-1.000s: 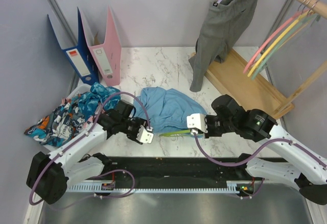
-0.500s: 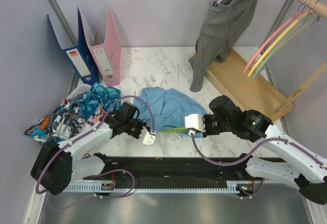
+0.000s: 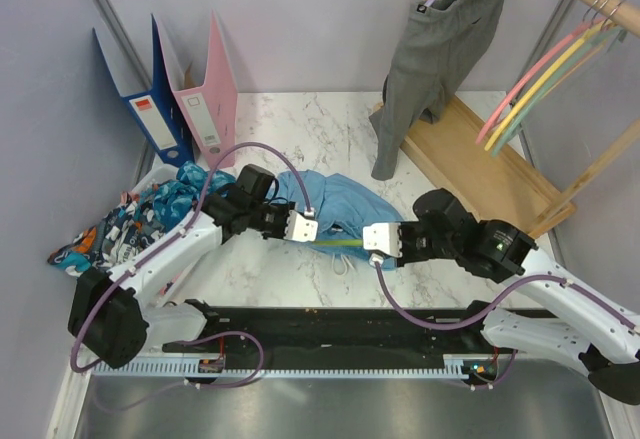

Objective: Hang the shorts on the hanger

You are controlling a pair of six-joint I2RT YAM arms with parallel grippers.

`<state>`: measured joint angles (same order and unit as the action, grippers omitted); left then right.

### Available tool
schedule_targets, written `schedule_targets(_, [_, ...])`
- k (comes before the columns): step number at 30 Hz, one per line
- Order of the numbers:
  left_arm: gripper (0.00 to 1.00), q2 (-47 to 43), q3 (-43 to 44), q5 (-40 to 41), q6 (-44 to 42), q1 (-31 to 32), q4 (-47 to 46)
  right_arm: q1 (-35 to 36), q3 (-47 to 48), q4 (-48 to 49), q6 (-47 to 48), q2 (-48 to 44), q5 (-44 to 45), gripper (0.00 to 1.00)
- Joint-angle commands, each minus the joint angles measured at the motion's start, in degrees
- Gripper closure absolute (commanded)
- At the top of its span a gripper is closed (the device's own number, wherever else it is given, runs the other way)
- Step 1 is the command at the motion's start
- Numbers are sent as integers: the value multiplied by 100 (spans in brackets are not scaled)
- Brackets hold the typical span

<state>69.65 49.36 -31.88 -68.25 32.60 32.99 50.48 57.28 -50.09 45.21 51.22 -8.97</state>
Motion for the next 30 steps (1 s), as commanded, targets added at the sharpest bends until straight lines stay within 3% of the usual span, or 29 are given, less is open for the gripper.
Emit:
schedule_targets(1, [98, 128, 416, -398, 356, -17, 602, 15, 12, 666, 32, -42, 413, 100])
schedule_targets(5, [98, 260, 706, -477, 365, -43, 954, 15, -23, 885, 5, -7, 624, 100])
schedule_targets(14, [98, 716, 1637, -767, 1244, -157, 1420, 23, -217, 1403, -56, 72, 510, 100])
schedule_targets(23, [98, 699, 1919, -961, 1270, -157, 1649, 15, -437, 2222, -320, 318, 713, 100])
schedule_targets(30, [98, 822, 2148, -1040, 1569, -149, 1605, 23, -376, 2547, -741, 371, 343, 100])
